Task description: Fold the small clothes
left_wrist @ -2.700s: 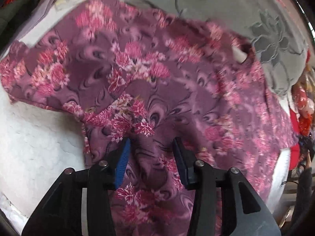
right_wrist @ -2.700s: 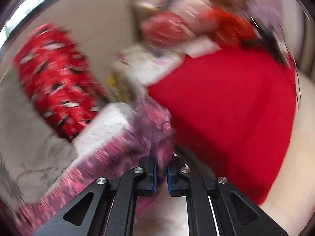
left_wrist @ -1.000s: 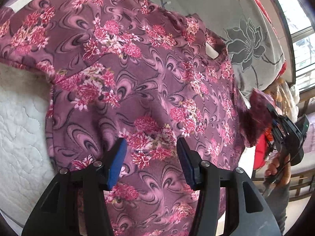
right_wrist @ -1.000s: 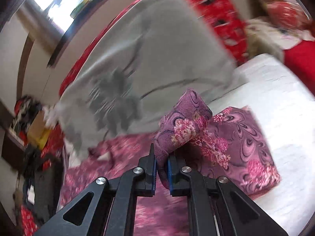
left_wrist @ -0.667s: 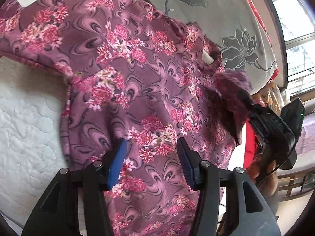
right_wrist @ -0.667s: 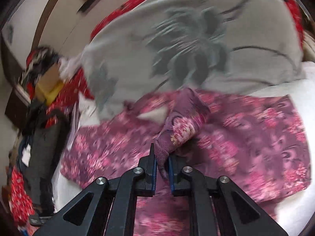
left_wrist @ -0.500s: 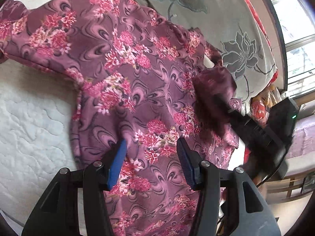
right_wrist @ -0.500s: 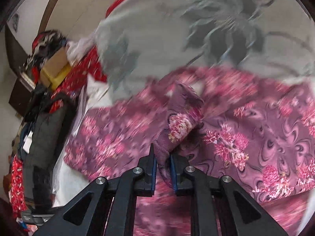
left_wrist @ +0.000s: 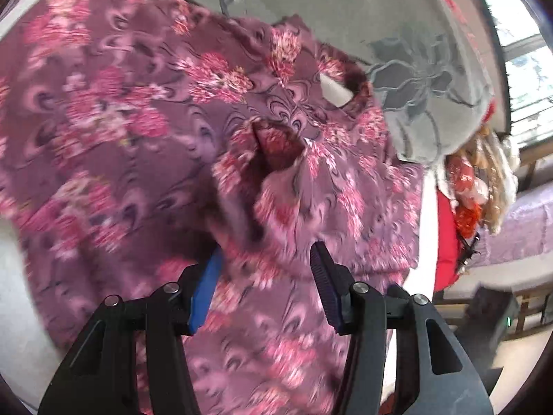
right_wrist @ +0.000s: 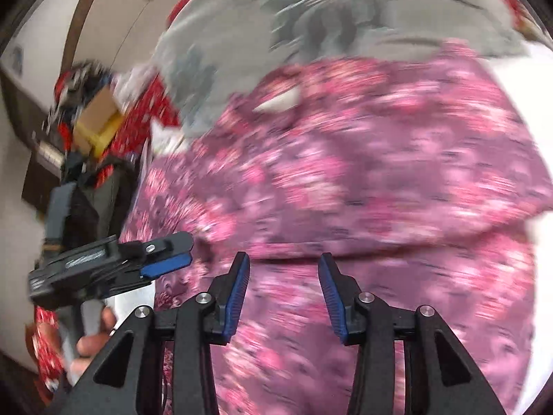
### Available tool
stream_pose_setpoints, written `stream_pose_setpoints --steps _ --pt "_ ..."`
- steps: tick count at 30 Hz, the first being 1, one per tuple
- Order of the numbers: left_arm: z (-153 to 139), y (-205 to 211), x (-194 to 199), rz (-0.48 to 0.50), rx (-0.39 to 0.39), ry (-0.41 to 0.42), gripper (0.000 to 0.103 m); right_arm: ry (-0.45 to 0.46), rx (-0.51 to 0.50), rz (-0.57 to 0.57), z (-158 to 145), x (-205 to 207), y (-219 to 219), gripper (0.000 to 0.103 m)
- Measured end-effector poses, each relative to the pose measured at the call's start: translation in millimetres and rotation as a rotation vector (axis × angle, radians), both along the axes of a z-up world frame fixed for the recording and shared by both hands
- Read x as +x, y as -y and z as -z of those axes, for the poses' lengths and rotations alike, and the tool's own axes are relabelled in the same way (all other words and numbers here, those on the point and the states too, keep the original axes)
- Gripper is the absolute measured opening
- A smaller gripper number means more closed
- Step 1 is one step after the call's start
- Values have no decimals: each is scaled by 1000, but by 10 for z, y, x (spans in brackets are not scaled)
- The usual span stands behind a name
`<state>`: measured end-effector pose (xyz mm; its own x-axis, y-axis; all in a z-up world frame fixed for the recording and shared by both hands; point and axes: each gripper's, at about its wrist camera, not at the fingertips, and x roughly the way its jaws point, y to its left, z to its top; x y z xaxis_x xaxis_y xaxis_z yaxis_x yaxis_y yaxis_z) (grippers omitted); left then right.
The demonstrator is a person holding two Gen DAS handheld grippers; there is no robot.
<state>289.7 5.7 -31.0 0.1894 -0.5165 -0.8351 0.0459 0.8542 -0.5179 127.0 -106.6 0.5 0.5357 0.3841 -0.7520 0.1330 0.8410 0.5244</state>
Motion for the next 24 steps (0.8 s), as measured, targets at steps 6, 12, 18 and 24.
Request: stream_pose_setpoints --steps 6,12,18,24 --pt "-228 -156 115 -96 17 68 7 25 -1 216 -82 -315 841 44" --pt "-393 -631 105 -165 65 124 7 28 11 382 -14 -336 1451 46" --pt "-159 -697 87 -169 66 41 7 -39 114 338 361 62 1426 37" --pt "-47 -496 90 -109 167 46 13 96 28 373 174 -58 1375 8"
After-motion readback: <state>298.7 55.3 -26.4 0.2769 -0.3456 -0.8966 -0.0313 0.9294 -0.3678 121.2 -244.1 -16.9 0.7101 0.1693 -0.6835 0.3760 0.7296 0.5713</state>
